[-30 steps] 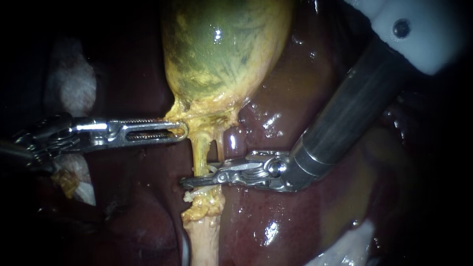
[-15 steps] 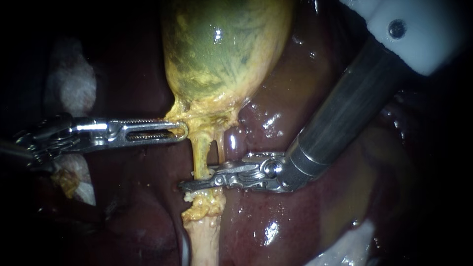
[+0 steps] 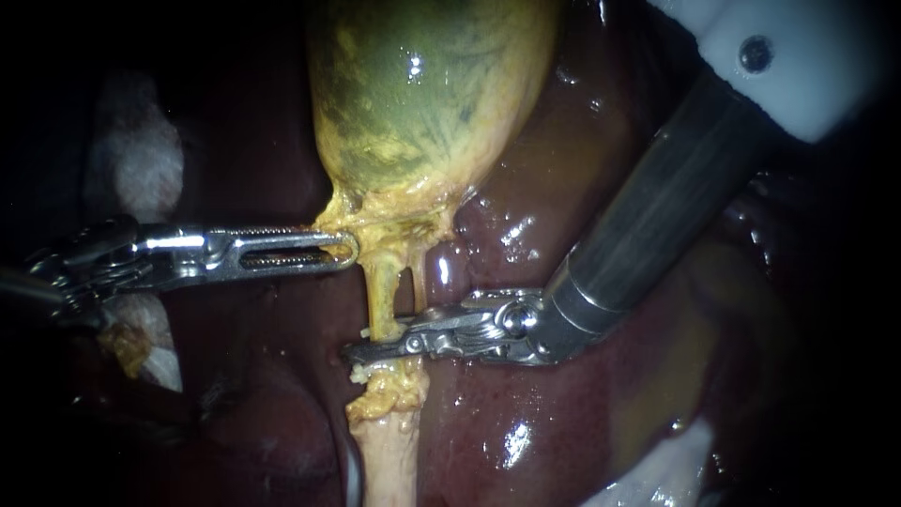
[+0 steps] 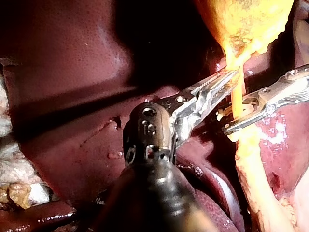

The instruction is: Clipping second clip left tube

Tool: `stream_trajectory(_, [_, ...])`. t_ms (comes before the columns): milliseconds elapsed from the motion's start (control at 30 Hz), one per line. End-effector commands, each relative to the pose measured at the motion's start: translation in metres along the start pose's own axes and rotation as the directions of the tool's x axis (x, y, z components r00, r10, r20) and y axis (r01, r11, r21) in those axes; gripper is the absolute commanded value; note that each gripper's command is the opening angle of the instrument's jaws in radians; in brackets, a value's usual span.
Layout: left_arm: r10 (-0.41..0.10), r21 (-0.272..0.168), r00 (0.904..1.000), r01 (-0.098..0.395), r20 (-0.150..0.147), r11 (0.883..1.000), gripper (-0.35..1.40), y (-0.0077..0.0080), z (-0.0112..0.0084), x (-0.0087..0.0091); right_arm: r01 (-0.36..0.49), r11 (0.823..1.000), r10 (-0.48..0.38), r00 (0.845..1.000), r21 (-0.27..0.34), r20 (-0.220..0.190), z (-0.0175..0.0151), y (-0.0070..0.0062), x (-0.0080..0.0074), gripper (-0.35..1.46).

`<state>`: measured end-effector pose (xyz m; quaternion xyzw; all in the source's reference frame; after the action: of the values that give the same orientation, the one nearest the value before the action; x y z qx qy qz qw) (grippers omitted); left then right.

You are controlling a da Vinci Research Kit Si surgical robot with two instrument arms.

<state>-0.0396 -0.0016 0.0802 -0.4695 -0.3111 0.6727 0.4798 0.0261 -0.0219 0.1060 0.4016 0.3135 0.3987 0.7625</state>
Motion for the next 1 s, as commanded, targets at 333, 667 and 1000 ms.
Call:
stream_trajectory(333, [0.000, 0.000, 1.0000, 0.000, 0.000, 1.000, -0.06, 0.0000, 0.0000, 0.0000, -0.004, 0.999, 0.002, 0.999, 0.047, 0.047, -0.0001, 0.0004, 0.0002, -0.35])
stream_trajectory(667, [0.000, 0.000, 1.0000, 0.000, 0.000, 1.000, -0.06, 0.0000, 0.0000, 0.0000, -0.013, 0.999, 0.010, 0.999, 0.051, 0.053, -0.0005, 0.0013, 0.0004, -0.35])
stream_trajectory(1000, [0.000, 0.000, 1.0000, 0.000, 0.000, 1.000, -0.06, 0.0000, 0.0000, 0.0000, -0.019, 0.999, 0.016, 0.998, 0.051, 0.053, -0.0005, 0.0013, 0.0004, -0.35])
